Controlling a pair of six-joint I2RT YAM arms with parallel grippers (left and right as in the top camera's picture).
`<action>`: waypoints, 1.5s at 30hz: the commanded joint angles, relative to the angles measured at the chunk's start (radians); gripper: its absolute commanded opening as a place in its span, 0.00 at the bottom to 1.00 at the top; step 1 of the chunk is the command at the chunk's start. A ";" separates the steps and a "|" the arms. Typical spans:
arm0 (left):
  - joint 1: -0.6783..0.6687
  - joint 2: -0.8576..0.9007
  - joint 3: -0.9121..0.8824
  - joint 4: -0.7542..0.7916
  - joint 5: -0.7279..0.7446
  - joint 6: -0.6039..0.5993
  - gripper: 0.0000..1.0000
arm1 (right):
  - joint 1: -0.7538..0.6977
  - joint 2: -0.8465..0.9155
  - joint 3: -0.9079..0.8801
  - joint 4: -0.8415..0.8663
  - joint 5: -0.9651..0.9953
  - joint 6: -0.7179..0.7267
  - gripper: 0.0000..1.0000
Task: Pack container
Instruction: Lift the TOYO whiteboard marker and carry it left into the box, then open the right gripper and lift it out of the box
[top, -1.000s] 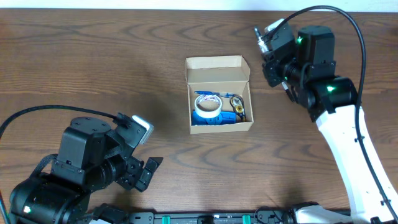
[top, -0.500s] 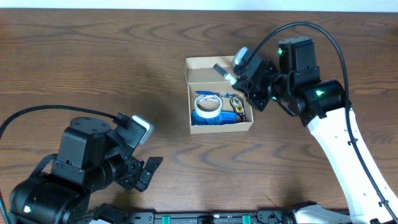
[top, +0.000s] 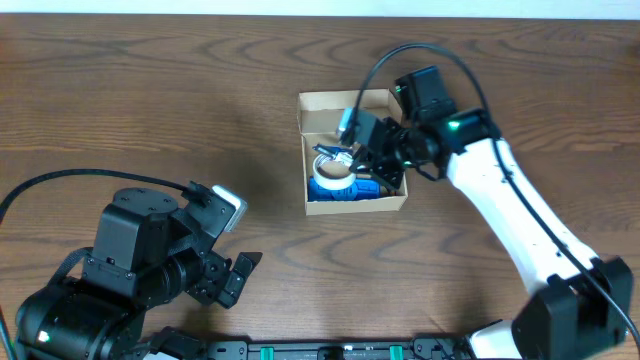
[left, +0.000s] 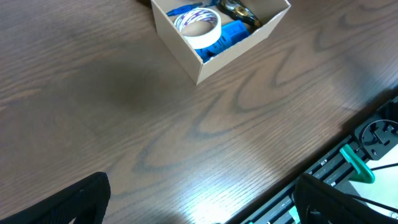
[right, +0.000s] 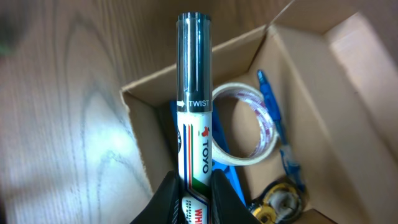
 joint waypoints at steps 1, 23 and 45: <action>0.002 0.000 0.008 -0.003 0.013 0.007 0.95 | 0.036 0.052 0.011 0.001 0.080 -0.019 0.01; 0.002 0.000 0.008 -0.003 0.013 0.007 0.95 | 0.081 0.180 0.011 -0.065 0.280 -0.053 0.01; 0.002 0.000 0.008 -0.003 0.013 0.007 0.95 | 0.081 0.174 0.056 -0.075 0.280 -0.005 0.43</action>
